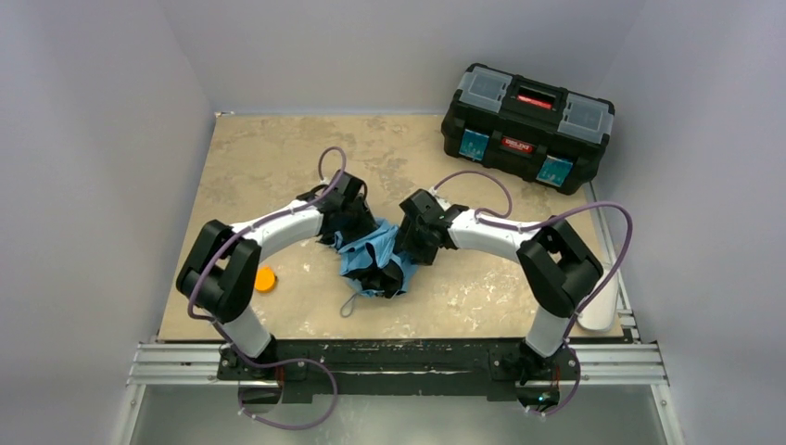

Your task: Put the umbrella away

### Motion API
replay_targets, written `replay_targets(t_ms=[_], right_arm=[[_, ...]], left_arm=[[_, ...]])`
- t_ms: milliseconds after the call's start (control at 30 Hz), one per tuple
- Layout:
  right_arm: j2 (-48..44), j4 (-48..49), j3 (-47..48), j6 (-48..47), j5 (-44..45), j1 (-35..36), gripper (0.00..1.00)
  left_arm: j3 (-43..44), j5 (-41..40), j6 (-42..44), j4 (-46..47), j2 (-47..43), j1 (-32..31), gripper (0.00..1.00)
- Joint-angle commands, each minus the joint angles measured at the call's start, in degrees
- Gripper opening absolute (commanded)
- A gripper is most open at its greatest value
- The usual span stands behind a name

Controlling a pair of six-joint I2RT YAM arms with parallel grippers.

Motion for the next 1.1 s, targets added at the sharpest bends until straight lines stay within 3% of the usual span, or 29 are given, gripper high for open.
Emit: replay_targets(t_ms=[0, 200, 467, 667, 867, 1067], right_arm=[[-1.90, 3.10, 0.87, -0.31, 2.68, -1.47, 0.55], [-7.10, 1.21, -2.75, -1.90, 3.01, -1.71, 0.55], [-16.25, -6.30, -5.07, -6.00, 9.38, -1.71, 0.69], [-24.26, -12.03, -5.28, -9.09, 16.78, -1.90, 0.98], [-28.71, -11.94, -6.72, -14.19, 16.81, -8.52, 0.99], [-30.03, -11.98, -4.35, -18.43, 15.78, -15.88, 0.99]], left_arm=[[5.41, 5.18, 6.03, 3.97, 0.61, -2.27, 0.43], [17.06, 3.27, 25.14, -9.80, 2.53, -2.19, 0.54], [27.55, -2.68, 35.90, -19.80, -2.39, -2.18, 0.85], [31.36, -1.83, 40.84, -24.18, -8.39, -2.90, 0.88], [30.90, -1.50, 48.54, -25.09, -14.56, -8.89, 0.88], [30.85, 0.53, 49.27, -22.90, -11.98, -15.87, 0.83]])
